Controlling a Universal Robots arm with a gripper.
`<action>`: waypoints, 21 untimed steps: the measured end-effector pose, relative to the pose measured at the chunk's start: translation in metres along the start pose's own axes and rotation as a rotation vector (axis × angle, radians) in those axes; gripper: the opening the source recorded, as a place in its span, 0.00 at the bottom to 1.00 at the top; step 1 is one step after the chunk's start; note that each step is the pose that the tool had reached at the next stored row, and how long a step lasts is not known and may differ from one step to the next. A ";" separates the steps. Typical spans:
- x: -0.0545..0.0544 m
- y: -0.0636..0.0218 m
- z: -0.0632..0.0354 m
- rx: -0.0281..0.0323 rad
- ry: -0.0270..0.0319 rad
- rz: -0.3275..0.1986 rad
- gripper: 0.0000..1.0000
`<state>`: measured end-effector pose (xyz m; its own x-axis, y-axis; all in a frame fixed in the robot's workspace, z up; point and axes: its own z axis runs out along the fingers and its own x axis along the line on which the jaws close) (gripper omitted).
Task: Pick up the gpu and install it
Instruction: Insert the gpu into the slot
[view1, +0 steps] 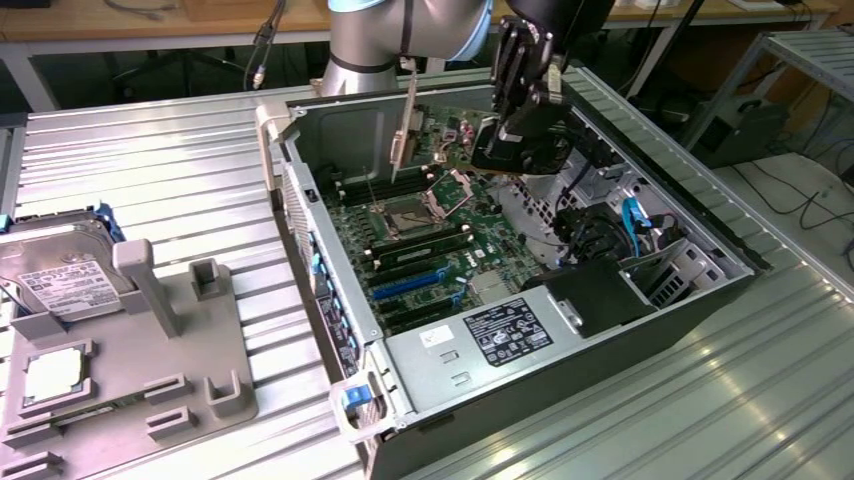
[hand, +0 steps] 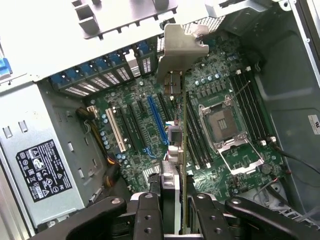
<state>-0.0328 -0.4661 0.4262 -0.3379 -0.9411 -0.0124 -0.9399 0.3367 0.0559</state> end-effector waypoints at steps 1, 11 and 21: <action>0.000 0.0000 0.0001 0.0029 -0.0004 -0.009 0.28; 0.000 -0.0001 0.0032 0.0256 -0.0078 -0.063 0.28; 0.000 -0.0003 0.0049 0.0157 -0.0378 -0.141 0.28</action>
<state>-0.0327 -0.4659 0.4213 -0.2034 -0.9774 -0.0566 -0.9788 0.2017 0.0353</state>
